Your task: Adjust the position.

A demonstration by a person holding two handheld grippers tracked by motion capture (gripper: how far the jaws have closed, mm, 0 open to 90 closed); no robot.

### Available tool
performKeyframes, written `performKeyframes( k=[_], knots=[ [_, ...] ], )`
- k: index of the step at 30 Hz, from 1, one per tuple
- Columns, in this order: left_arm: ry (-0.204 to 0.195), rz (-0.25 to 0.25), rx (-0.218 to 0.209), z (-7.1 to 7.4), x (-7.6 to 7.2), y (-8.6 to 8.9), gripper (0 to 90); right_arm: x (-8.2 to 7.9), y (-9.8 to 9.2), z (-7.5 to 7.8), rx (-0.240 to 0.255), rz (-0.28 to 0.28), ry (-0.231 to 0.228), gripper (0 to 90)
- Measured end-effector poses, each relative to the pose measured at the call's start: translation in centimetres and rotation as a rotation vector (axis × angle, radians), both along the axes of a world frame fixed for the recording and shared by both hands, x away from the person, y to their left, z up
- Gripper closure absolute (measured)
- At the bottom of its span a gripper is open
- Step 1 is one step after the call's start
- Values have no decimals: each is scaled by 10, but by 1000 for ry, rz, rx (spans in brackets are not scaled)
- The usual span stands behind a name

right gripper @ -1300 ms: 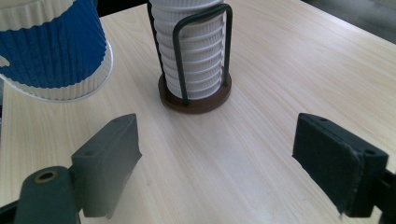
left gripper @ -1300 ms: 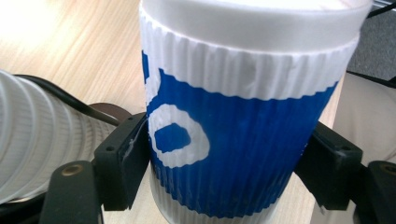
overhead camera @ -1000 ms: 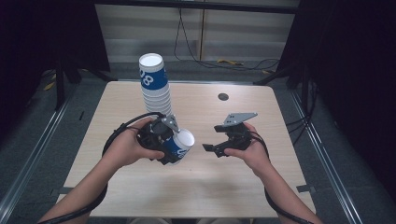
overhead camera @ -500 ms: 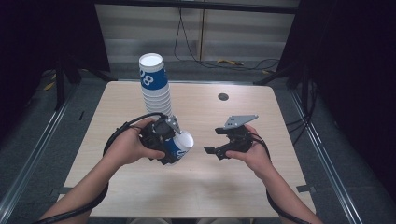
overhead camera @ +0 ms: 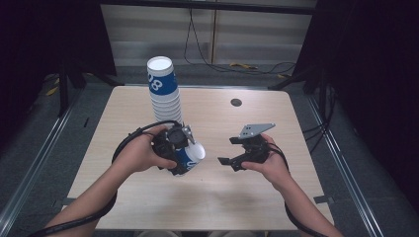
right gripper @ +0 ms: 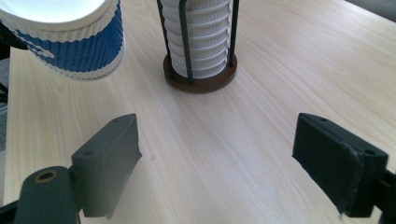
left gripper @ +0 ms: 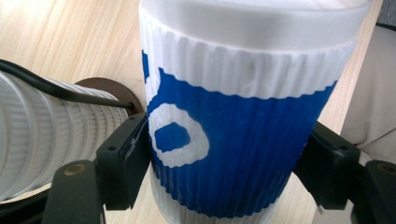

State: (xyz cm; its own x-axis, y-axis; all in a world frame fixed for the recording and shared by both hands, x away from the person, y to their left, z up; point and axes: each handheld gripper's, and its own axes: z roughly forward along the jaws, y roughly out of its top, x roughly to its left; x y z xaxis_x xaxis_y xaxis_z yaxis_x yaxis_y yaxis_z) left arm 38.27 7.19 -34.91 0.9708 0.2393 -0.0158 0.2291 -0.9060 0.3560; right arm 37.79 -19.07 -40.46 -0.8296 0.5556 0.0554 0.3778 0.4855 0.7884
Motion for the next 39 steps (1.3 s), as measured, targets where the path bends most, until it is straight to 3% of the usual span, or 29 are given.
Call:
performKeyframes(
  k=[18,39],
  knots=[
    [43,-35,57,-4,-1,-14,264,-6,-6,-4,0,31,15,141],
    [43,-48,115,-12,3,-29,264,-13,-13,-6,0,55,18,142]
  ],
)
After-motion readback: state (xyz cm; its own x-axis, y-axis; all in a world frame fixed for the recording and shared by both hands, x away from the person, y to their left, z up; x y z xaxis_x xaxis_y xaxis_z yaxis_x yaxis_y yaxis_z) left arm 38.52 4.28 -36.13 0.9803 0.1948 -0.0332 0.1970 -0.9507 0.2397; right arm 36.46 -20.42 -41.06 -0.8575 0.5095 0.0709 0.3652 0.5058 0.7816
